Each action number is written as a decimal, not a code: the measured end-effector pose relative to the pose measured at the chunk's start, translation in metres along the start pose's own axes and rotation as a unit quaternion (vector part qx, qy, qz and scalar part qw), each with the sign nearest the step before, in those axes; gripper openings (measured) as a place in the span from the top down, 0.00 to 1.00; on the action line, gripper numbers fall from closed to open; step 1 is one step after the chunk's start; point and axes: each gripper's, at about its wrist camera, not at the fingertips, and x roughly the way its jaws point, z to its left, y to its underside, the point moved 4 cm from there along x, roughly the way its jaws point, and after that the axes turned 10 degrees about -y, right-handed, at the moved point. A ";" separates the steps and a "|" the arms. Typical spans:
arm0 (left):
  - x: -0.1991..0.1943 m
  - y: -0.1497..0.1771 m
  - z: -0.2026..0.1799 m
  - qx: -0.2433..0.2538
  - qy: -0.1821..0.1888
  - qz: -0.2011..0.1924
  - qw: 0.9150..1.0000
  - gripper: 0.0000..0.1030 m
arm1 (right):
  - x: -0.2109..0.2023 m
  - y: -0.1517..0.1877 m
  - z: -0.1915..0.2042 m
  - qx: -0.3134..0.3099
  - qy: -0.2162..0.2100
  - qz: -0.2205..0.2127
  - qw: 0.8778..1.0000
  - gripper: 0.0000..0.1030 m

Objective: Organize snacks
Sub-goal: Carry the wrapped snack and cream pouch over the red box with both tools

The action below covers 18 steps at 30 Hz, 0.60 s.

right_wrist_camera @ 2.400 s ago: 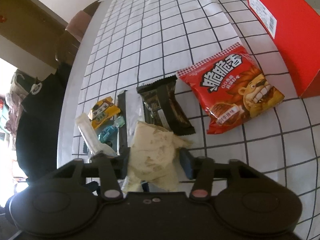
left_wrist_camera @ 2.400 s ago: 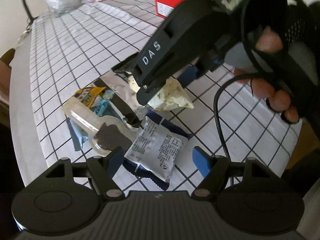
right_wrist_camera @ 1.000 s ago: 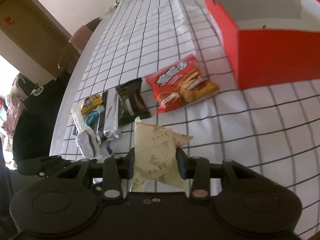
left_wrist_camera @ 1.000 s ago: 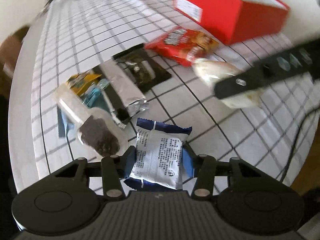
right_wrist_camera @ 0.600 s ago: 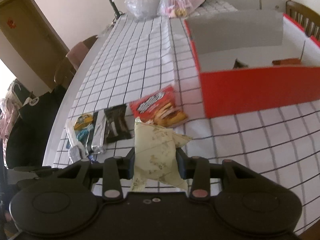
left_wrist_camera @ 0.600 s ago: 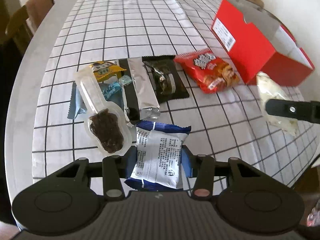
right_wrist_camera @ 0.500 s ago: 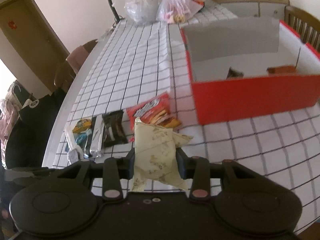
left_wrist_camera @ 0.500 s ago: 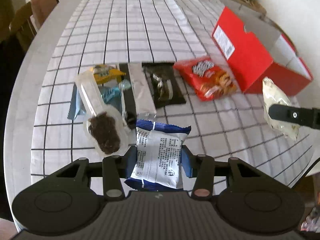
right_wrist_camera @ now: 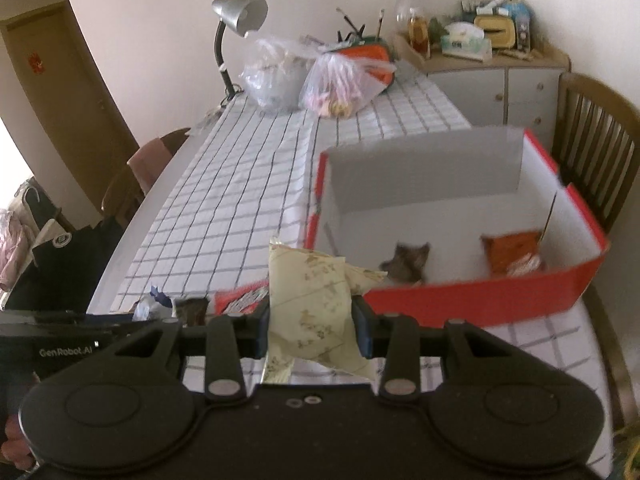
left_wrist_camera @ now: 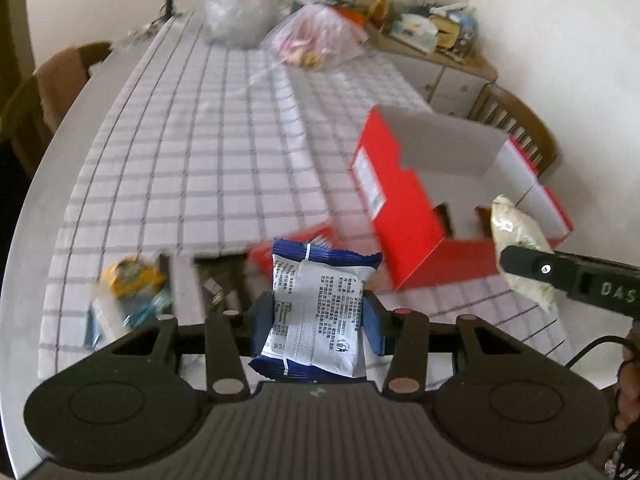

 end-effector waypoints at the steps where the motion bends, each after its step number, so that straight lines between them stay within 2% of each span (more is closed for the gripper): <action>1: 0.001 -0.006 -0.009 0.006 0.001 -0.002 1.000 0.56 | -0.002 -0.004 -0.005 -0.004 0.002 -0.003 1.000 0.62; 10: 0.010 -0.052 -0.085 0.043 0.003 -0.031 0.999 0.56 | -0.010 -0.041 -0.061 -0.015 0.024 -0.019 0.999 0.62; 18: 0.034 -0.087 -0.138 0.051 -0.014 -0.019 0.998 0.56 | -0.002 -0.066 -0.118 -0.015 0.041 -0.007 0.999 0.62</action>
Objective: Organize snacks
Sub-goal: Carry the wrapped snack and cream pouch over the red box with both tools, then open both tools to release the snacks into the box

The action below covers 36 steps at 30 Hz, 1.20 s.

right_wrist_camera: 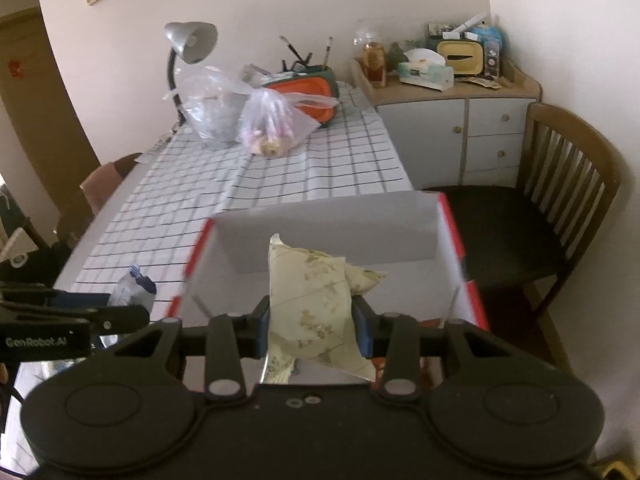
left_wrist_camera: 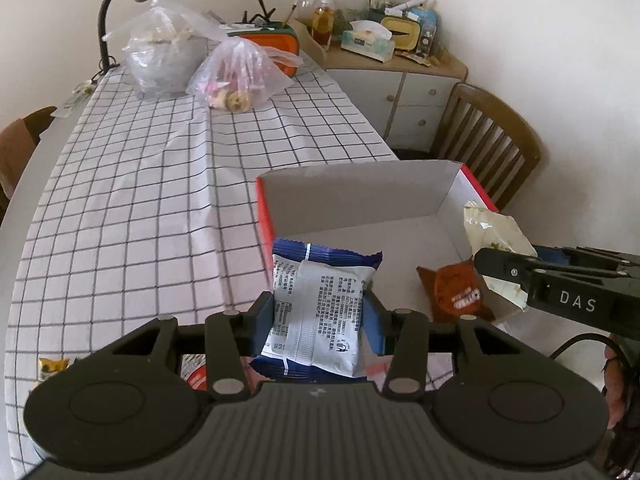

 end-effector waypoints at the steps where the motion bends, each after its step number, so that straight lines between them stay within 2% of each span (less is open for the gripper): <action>1: 0.004 -0.004 -0.006 0.000 -0.002 0.003 1.000 0.56 | 0.003 -0.001 -0.005 -0.001 0.002 0.003 1.000 0.62; 10: 0.050 -0.032 -0.043 0.011 -0.029 0.041 0.999 0.56 | 0.038 -0.015 -0.046 -0.004 0.000 0.048 0.999 0.62; 15: 0.084 -0.040 -0.053 0.023 -0.044 0.076 0.996 0.56 | 0.067 -0.010 -0.054 -0.016 -0.010 0.094 0.995 0.62; 21: 0.118 -0.040 -0.062 0.036 -0.059 0.118 0.991 0.56 | 0.090 -0.002 -0.057 -0.033 -0.014 0.126 0.991 0.62; 25: 0.134 -0.034 -0.067 0.041 -0.060 0.152 0.986 0.56 | 0.095 0.003 -0.056 -0.044 -0.020 0.138 0.989 0.62; 36: 0.146 -0.024 -0.073 0.044 -0.069 0.171 0.982 0.56 | 0.097 0.003 -0.056 -0.055 -0.024 0.143 0.988 0.60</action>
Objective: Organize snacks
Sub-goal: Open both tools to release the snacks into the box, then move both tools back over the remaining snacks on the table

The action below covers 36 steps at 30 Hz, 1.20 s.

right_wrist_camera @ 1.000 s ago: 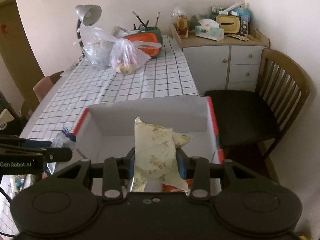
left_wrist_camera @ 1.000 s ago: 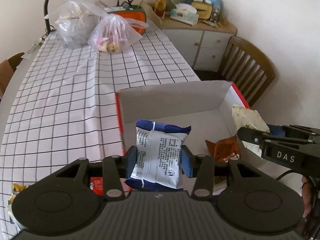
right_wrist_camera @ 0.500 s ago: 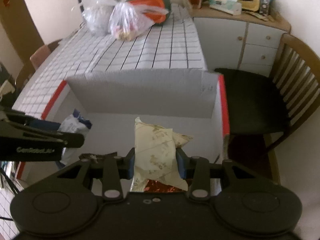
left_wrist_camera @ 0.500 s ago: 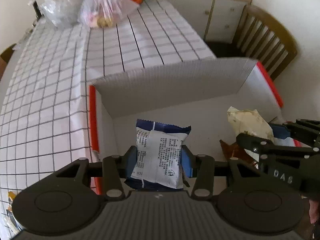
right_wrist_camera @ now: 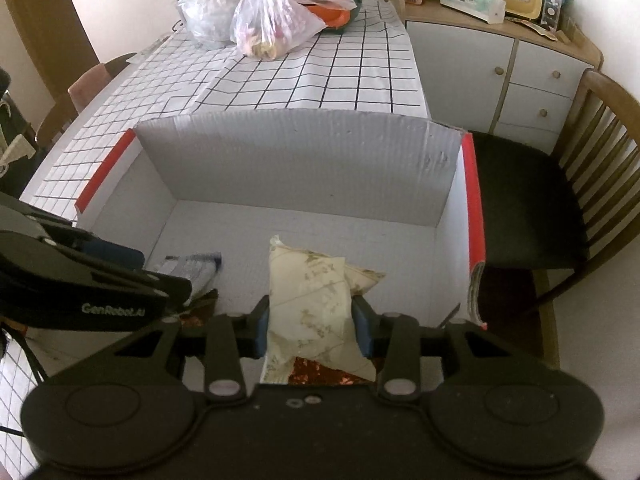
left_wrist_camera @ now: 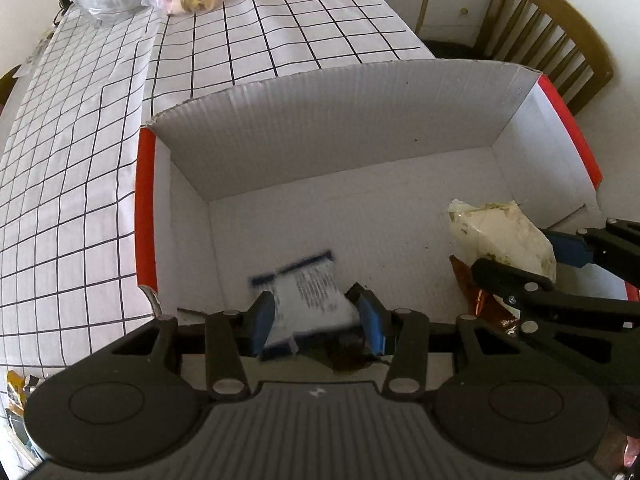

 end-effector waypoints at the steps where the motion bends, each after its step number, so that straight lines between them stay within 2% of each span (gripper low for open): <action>1: 0.001 0.000 0.000 -0.001 0.000 -0.001 1.000 0.56 | 0.000 0.000 0.000 0.000 -0.001 0.000 1.000 0.60; 7: -0.008 0.005 0.003 -0.010 0.003 -0.011 1.000 0.55 | -0.007 0.002 0.003 -0.003 -0.011 -0.006 1.000 0.54; 11: -0.018 0.009 0.008 -0.016 0.009 -0.023 1.000 0.54 | -0.016 0.004 0.007 -0.003 -0.016 -0.016 1.000 0.42; 15: -0.030 0.015 0.014 -0.024 0.016 -0.037 0.999 0.54 | -0.028 0.005 0.012 0.000 -0.020 -0.031 0.999 0.36; 17: -0.037 0.020 0.017 -0.027 0.018 -0.046 0.998 0.49 | -0.036 0.004 0.014 0.001 -0.022 -0.040 0.999 0.34; 20: -0.049 0.027 0.023 -0.032 0.023 -0.062 0.997 0.47 | -0.047 0.004 0.020 0.000 -0.027 -0.053 0.998 0.31; 24: -0.066 0.037 0.033 -0.039 0.029 -0.081 0.996 0.47 | -0.063 0.005 0.034 -0.008 -0.039 -0.071 0.997 0.23; 27: -0.079 0.044 0.041 -0.043 0.028 -0.102 0.993 0.43 | -0.072 0.006 0.048 -0.016 -0.050 -0.082 0.995 0.22; 31: -0.096 0.056 0.054 -0.049 0.032 -0.128 0.990 0.42 | -0.084 0.007 0.065 -0.024 -0.057 -0.097 0.993 0.20; 36: -0.113 0.073 0.072 -0.050 0.030 -0.153 0.987 0.40 | -0.097 0.009 0.089 -0.029 -0.065 -0.117 0.991 0.12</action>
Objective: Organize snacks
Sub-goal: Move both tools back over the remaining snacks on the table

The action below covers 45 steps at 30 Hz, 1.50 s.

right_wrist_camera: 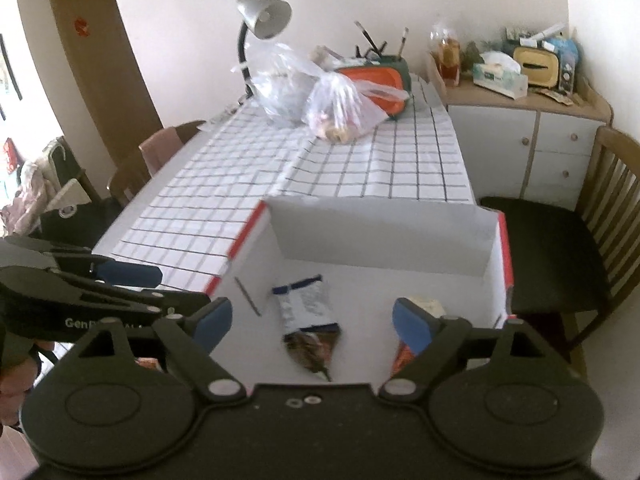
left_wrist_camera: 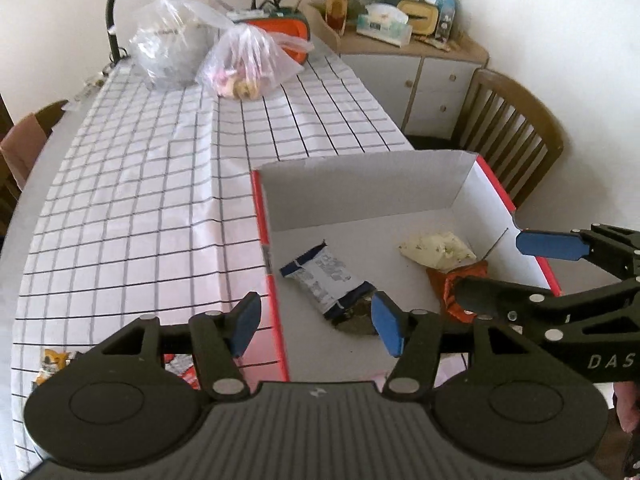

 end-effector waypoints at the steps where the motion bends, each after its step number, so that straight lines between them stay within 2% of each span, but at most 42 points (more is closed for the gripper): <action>1: -0.004 0.002 0.004 0.000 -0.001 -0.006 1.000 0.36 | -0.002 0.000 0.006 0.000 -0.004 -0.005 1.000 0.11; 4: -0.017 0.010 0.019 -0.008 0.001 -0.019 1.000 0.31 | -0.005 0.001 0.022 -0.005 -0.007 -0.018 1.000 0.06; 9: -0.031 0.021 0.044 -0.013 0.006 -0.027 1.000 0.30 | -0.004 0.005 0.053 -0.010 -0.014 -0.027 0.999 0.02; 13: -0.040 0.033 0.064 -0.016 0.008 -0.031 0.999 0.26 | 0.001 0.010 0.076 -0.012 -0.017 -0.028 0.999 0.00; 23: -0.047 0.058 0.125 -0.041 0.002 -0.031 0.999 0.26 | 0.027 0.020 0.124 -0.016 -0.014 -0.023 1.000 0.00; 31: -0.035 0.079 0.196 -0.081 -0.038 -0.011 0.996 0.26 | 0.064 0.033 0.147 -0.004 -0.005 0.004 1.000 0.00; 36: -0.023 0.092 0.235 -0.104 -0.048 0.007 0.993 0.26 | 0.088 0.042 0.159 -0.004 -0.003 0.023 1.000 0.01; 45: 0.007 0.130 0.273 -0.127 -0.068 0.060 0.988 0.26 | 0.135 0.058 0.182 -0.042 0.011 0.063 0.997 0.02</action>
